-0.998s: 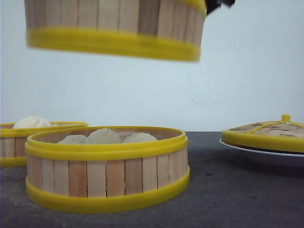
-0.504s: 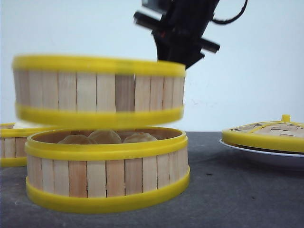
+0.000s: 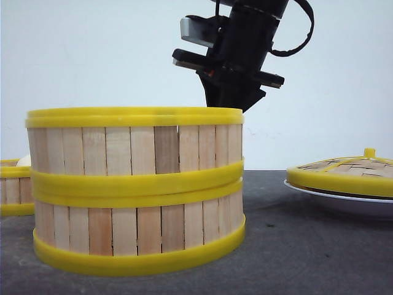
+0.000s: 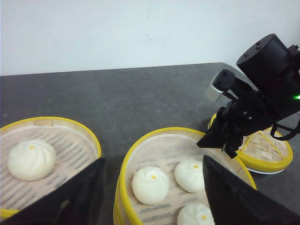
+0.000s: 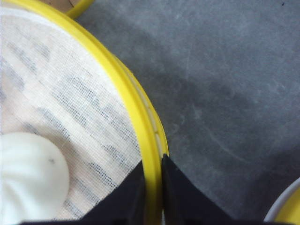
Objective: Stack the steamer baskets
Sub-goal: 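Lower the held basket onto the nearer bun basket with the right gripper, then open the right gripper and raise it away from the stack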
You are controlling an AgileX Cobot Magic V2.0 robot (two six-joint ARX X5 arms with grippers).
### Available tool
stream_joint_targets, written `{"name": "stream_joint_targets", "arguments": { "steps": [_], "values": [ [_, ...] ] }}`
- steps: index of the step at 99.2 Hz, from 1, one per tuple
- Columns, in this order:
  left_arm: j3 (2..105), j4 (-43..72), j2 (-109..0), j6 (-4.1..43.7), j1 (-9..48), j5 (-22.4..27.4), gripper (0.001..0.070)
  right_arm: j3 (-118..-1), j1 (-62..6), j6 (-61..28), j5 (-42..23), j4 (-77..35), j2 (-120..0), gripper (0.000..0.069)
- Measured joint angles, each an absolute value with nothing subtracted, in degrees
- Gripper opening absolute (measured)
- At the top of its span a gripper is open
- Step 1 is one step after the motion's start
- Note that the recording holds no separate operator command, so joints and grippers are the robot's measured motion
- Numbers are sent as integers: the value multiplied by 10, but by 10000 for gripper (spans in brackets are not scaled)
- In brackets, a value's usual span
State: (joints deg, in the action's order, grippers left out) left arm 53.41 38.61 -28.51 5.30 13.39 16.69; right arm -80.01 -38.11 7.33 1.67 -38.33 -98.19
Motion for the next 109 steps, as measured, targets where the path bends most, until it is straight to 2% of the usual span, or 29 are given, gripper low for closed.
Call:
{"name": "stream_joint_targets", "arguments": {
  "steps": [52,58,68,74,96,109],
  "values": [
    [534,387,-285,53,134,167,392,-800,-367,73,17,-390,-995,26],
    [534,387,-285,53,134,167,392,-800,-366,73,14,-385,-995,72],
    [534,387,-285,53,134,167,392,-800,-366,76,13,-374,-995,224],
    [534,387,-285,53,134,167,392,-800,-366,77,13,-374,-995,265],
    [534,402,-285,47,134,167,392,-800,-364,77,12,-358,-987,291],
    [534,403,-285,42,134,164,391,-800,-364,76,-6,-343,-924,292]
  ]
}}
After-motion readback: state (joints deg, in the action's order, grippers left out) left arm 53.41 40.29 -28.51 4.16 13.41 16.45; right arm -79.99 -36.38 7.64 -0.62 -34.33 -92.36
